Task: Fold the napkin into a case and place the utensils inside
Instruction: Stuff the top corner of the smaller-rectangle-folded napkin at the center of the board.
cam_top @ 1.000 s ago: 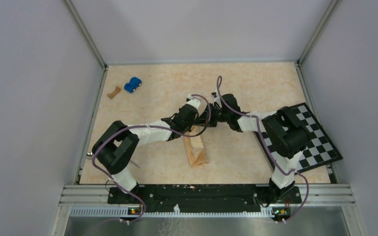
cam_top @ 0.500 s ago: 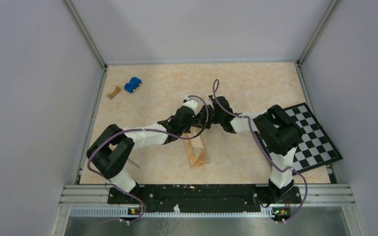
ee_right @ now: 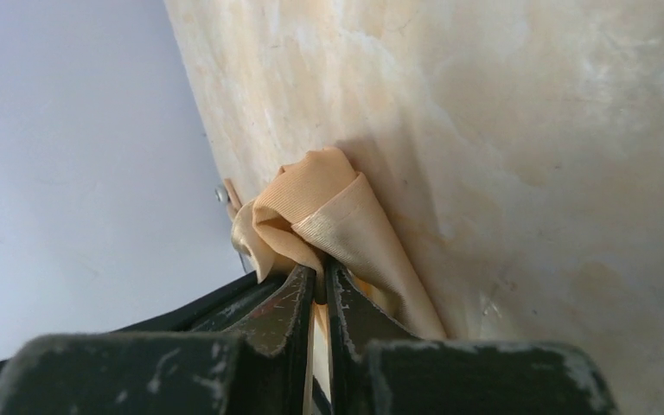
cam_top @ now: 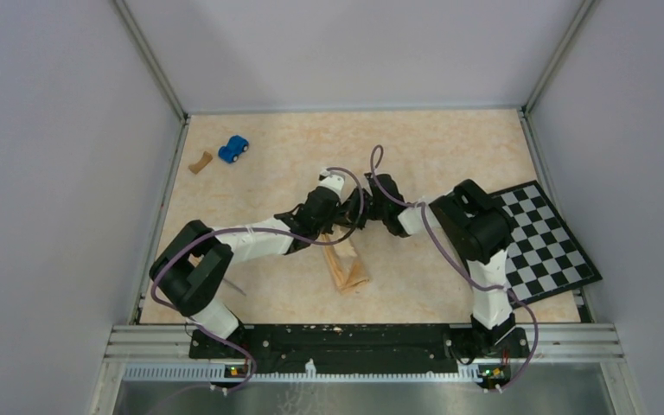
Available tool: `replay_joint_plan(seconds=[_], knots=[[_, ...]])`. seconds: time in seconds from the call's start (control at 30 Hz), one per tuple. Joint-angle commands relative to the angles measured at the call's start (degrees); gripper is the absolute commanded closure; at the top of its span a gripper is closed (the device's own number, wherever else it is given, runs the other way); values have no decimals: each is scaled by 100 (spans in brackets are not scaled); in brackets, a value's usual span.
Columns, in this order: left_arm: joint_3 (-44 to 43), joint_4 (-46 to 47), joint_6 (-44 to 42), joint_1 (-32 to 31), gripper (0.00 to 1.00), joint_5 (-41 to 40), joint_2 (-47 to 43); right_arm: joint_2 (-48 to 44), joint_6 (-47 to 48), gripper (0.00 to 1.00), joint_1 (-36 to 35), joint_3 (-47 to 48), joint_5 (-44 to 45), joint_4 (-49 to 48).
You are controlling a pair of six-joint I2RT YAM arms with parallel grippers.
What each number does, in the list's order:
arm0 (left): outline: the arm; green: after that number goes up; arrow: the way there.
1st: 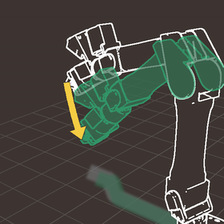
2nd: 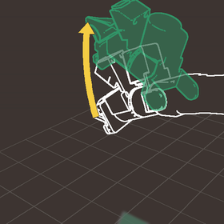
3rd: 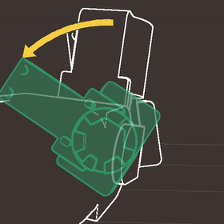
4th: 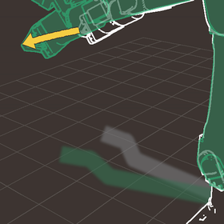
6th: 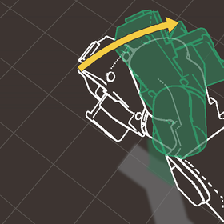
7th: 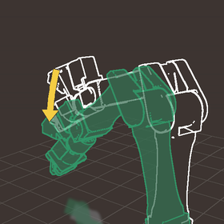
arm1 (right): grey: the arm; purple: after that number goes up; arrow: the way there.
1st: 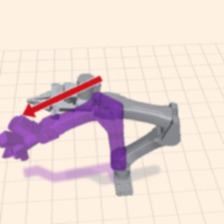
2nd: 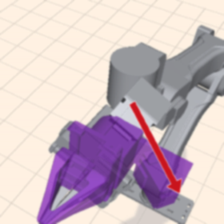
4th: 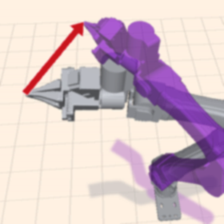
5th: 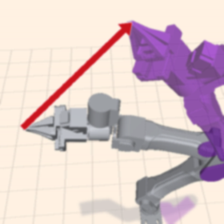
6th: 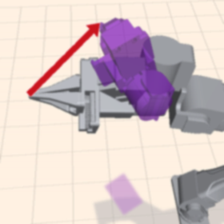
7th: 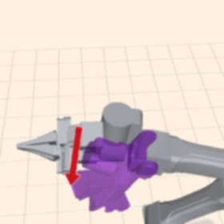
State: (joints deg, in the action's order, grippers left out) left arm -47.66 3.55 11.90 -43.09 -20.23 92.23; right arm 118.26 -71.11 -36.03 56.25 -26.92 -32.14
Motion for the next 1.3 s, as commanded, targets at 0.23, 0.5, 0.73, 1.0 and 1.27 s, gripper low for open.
replay_joint_plan(seconds=[0.23,0.5,0.73,1.0,1.27], knots=[[208,328,59,108,100,5,-374,-843,551,69,275,-731,-772,-893],[192,291,80,107,100,80,-411,-831,925,64,307,-708,-800,-729],[191,295,75,110,100,140,-459,-509,969,74,295,-295,-858,-686],[186,404,96,108,100,258,-377,-244,1110,87,165,187,-729,-278],[174,476,188,108,100,222,-461,148,1056,100,-133,219,-529,-318]])
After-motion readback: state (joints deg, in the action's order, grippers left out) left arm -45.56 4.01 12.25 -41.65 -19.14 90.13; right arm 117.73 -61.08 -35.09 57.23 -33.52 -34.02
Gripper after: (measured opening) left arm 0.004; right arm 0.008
